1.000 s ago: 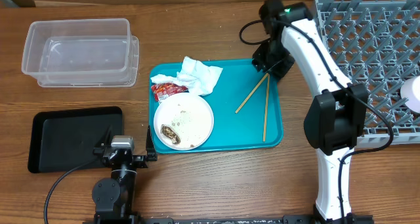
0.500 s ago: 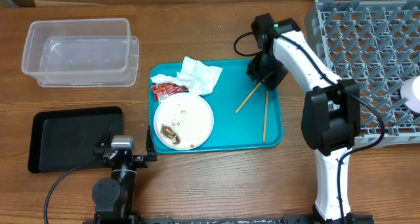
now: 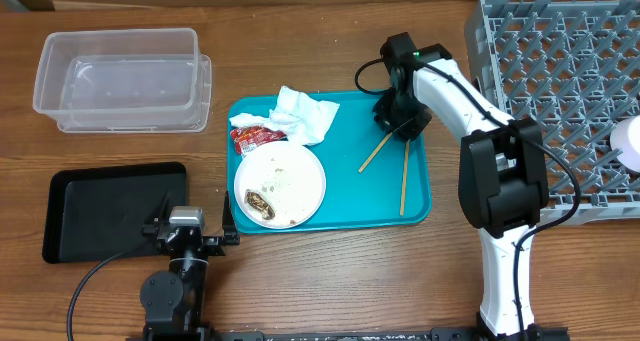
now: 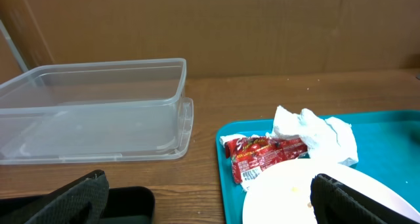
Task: Sort waste into correct bins and load items into the dishwasher
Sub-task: 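Grasp one wooden chopstick with the right gripper and lift, then carry the chopstick to the rack and drop it in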
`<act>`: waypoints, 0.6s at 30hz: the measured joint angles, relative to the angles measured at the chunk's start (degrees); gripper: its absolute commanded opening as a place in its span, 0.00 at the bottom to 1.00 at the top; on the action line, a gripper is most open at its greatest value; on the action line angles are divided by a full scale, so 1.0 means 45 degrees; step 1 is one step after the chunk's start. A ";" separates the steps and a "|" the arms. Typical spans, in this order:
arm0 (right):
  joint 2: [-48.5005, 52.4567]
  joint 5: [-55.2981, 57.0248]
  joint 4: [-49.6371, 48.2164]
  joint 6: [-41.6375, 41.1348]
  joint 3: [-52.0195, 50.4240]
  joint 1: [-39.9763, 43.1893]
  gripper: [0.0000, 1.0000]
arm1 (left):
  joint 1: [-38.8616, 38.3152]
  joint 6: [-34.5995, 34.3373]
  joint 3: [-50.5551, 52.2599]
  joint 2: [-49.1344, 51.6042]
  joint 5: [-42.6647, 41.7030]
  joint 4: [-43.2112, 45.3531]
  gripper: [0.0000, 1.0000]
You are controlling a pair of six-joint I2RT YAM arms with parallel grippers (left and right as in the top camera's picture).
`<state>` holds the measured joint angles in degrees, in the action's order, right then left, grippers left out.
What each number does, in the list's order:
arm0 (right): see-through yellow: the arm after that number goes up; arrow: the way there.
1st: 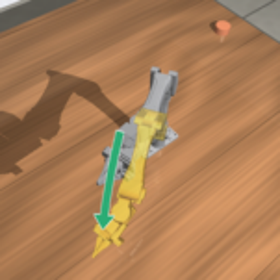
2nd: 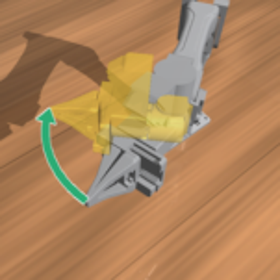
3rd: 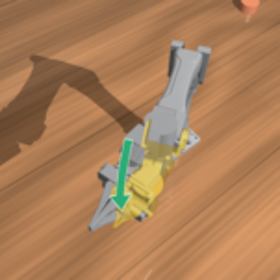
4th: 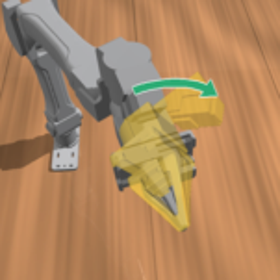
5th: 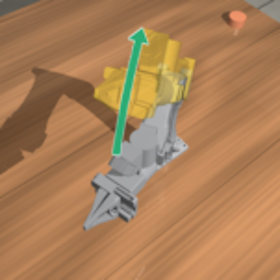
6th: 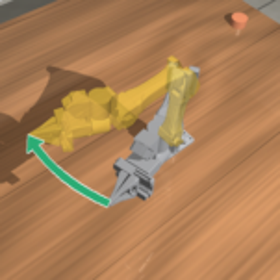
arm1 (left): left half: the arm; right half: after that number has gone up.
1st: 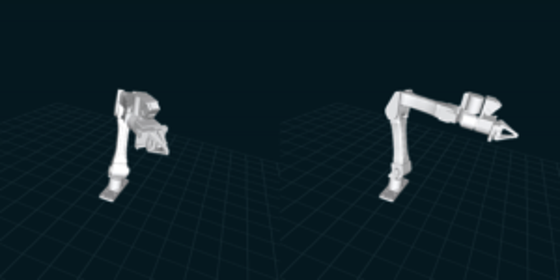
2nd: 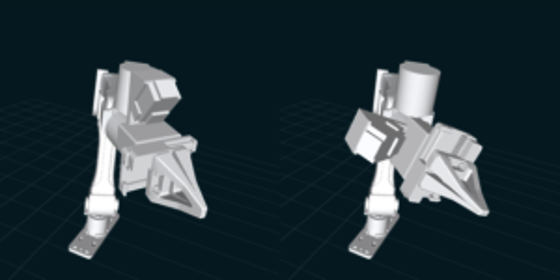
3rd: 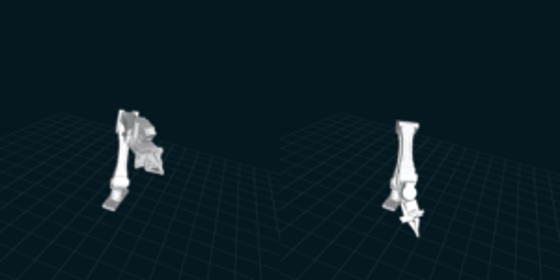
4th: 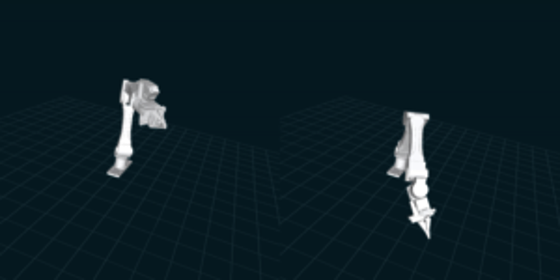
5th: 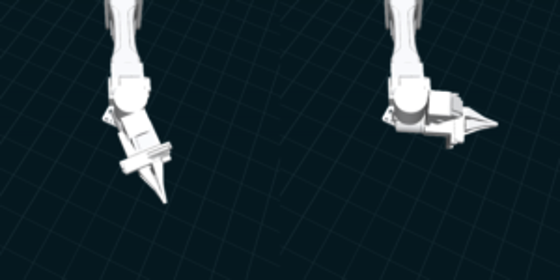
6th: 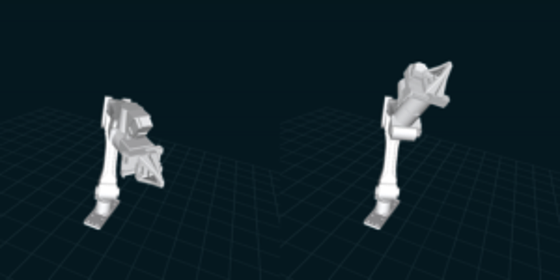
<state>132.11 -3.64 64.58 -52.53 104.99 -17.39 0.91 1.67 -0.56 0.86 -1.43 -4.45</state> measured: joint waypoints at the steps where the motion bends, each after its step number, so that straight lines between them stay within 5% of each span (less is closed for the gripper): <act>1: -0.0010 0.0005 -0.0005 0.0005 0.0000 -0.0053 0.32 | 0.0000 -0.0005 0.0000 0.0000 0.0000 0.0000 1.00; 8: 0.0044 -0.0102 0.1423 0.0063 0.0359 -0.0151 0.04 | 0.0000 -0.0005 0.0000 0.0000 0.0000 0.0000 1.00; 18: 0.0136 -0.0131 0.4843 0.2569 0.6382 0.1569 0.04 | 0.0000 -0.0005 0.0000 0.0000 0.0000 0.0005 1.00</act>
<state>132.73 -4.23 86.37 -40.97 133.71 -10.33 0.91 1.65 -0.56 0.86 -1.43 -4.43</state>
